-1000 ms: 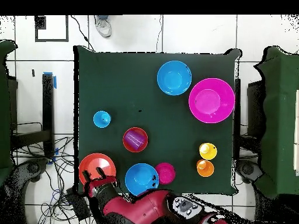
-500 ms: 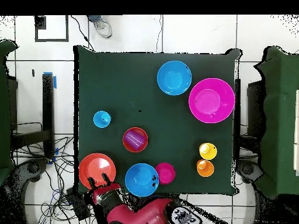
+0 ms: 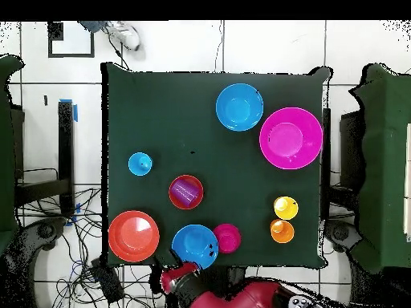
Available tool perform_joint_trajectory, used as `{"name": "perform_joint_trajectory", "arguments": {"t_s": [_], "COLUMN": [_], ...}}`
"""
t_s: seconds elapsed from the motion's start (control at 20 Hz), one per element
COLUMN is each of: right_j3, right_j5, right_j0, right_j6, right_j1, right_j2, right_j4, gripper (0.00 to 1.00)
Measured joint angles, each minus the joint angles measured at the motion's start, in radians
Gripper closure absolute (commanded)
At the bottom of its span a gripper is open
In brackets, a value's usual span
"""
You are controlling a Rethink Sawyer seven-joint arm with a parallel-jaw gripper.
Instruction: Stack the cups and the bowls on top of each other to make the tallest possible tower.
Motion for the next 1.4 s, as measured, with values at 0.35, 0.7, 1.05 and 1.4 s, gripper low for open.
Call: {"name": "perform_joint_trajectory", "arguments": {"t_s": [0.35, 0.7, 1.05, 1.4], "right_j3": [-0.005, -0.029, -0.085, -0.180], "right_j5": [0.269, 0.400, 0.355, 0.255], "right_j0": [-0.264, -0.339, -0.300, -0.262], "right_j6": [0.014, 0.075, 0.265, 0.443], "right_j1": [0.091, 0.174, 0.199, 0.218], "right_j2": [0.171, 0.296, 0.337, 0.290], "right_j4": [-0.207, -0.338, -0.517, -0.600], "gripper": [0.00, 0.00, 0.00, 0.00]}}
